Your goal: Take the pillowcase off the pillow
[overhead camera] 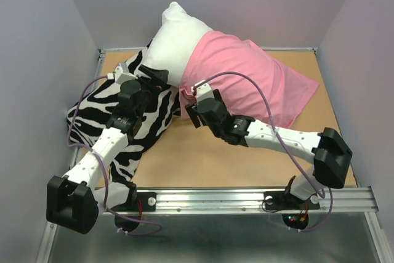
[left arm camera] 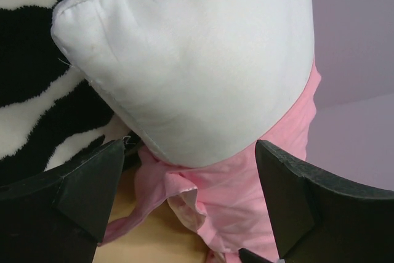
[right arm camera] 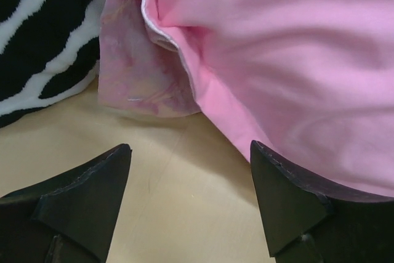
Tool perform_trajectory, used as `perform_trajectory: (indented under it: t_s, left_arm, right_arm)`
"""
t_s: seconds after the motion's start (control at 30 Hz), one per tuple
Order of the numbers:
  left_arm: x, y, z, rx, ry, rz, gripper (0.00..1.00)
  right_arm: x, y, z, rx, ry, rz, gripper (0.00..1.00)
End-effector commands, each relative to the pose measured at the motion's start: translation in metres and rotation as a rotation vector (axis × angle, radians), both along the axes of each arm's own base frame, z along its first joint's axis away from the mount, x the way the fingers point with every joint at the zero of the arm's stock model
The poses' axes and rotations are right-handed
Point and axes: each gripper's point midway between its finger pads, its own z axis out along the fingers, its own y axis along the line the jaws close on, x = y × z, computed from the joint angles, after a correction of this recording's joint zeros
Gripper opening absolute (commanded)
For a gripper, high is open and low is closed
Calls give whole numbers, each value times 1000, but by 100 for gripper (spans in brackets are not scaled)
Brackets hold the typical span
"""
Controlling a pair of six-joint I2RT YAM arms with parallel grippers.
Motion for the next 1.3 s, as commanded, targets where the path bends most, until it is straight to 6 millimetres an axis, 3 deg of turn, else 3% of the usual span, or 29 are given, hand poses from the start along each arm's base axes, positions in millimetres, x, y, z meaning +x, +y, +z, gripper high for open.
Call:
perform_trajectory:
  t_s: [0.0, 0.2, 0.37, 0.43, 0.53, 0.63, 0.67, 0.77, 0.83, 1.0, 1.13, 1.27]
  left_arm:
    - [11, 4, 26, -84, -148, 4, 99]
    - [25, -3, 21, -75, -153, -36, 99]
    - [31, -2, 17, -70, -148, -33, 99]
    - [34, 0, 15, -67, -150, -26, 99]
    - [39, 1, 15, -76, -168, -38, 95]
    - [43, -4, 22, -89, -198, -90, 76]
    - [46, -3, 23, -83, -202, -94, 50]
    - [53, -6, 39, -70, -229, -122, 0]
    - [57, -2, 59, -47, -268, -114, 0]
    - [63, 10, 97, 7, -309, -67, 0]
    - [59, 11, 131, 19, -357, -70, 0]
    - [55, 14, 154, 46, -382, -64, 0]
  right_arm:
    - [16, 3, 1, -32, -90, -82, 83]
    - [35, 8, 3, -31, -151, -181, 83]
    - [46, 11, -17, -89, -160, -234, 80]
    - [49, 12, -13, -76, -178, -255, 74]
    - [53, 11, -11, -75, -195, -282, 51]
    - [57, 11, 1, -77, -217, -294, 25]
    - [57, 11, 4, -74, -223, -297, 20]
    - [54, 5, 22, -44, -240, -307, 4]
    - [49, -3, 37, -13, -249, -312, 1]
    - [33, -28, 52, 37, -236, -329, 0]
    - [24, -34, 51, 80, -191, -299, 4]
    - [16, -27, 56, 119, -131, -210, 2]
